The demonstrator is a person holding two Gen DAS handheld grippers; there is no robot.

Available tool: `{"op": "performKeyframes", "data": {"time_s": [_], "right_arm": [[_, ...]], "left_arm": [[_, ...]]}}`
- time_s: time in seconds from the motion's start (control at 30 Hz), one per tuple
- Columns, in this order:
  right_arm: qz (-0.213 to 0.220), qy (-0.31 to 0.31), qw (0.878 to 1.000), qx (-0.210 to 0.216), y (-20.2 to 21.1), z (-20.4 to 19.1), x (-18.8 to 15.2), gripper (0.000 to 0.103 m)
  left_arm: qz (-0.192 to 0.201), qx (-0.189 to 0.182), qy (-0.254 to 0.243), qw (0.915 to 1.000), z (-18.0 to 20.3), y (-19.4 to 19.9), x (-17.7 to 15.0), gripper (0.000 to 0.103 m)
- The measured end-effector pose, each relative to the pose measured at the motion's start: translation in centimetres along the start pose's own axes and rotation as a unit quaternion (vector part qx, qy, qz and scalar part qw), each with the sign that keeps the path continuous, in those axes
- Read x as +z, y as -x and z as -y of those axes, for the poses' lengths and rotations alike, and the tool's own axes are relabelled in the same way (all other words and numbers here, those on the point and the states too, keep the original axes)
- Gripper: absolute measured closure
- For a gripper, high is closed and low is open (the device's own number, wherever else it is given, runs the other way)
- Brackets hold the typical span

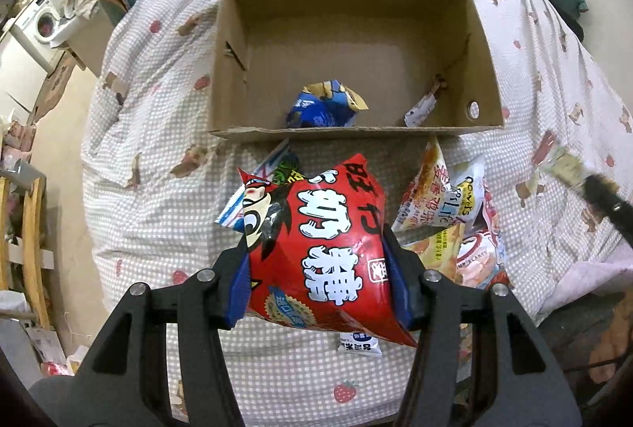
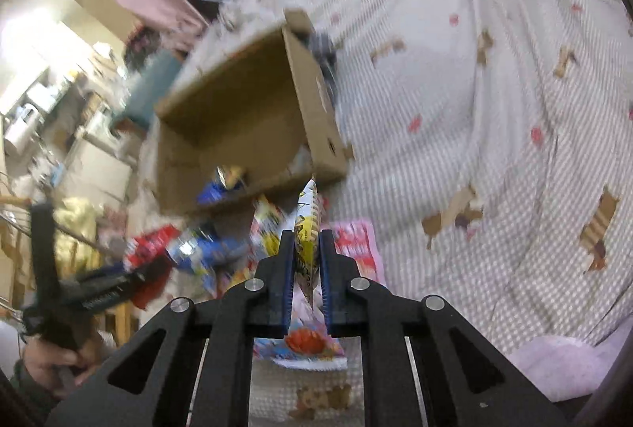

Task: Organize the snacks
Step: 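Carry the red candy bag and yellow stick snack over the box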

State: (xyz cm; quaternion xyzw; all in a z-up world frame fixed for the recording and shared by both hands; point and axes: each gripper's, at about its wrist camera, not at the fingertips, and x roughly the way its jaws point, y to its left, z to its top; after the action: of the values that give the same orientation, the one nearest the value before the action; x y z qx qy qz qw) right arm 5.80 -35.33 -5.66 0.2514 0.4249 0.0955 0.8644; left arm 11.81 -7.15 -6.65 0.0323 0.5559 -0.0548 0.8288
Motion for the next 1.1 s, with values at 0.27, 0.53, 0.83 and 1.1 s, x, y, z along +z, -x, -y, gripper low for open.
{"op": "performKeyframes", "data": {"time_s": [0.27, 0.53, 0.83, 1.1], "right_arm": [[0.025, 0.006, 0.999, 0.031, 1.0, -1.1, 0.6, 0.091], [0.064, 0.020, 0.996, 0.064, 1.7, -2.4, 1.2, 0.091], [0.098, 0.038, 0.991, 0.080, 1.8, -3.4, 3.5, 0.091], [0.087, 0.050, 0.992, 0.080, -0.5, -4.1, 6.1, 0.091]], "left_arm": [[0.016, 0.011, 0.005, 0.9998, -0.1, 1.4, -0.3, 0.050], [0.029, 0.015, 0.022, 0.9992, -1.9, 1.5, 0.0, 0.050], [0.063, 0.010, 0.046, 0.9969, -4.3, 1.6, 1.9, 0.050], [0.093, 0.011, 0.051, 0.9943, -5.3, 1.7, 5.2, 0.050]]}}
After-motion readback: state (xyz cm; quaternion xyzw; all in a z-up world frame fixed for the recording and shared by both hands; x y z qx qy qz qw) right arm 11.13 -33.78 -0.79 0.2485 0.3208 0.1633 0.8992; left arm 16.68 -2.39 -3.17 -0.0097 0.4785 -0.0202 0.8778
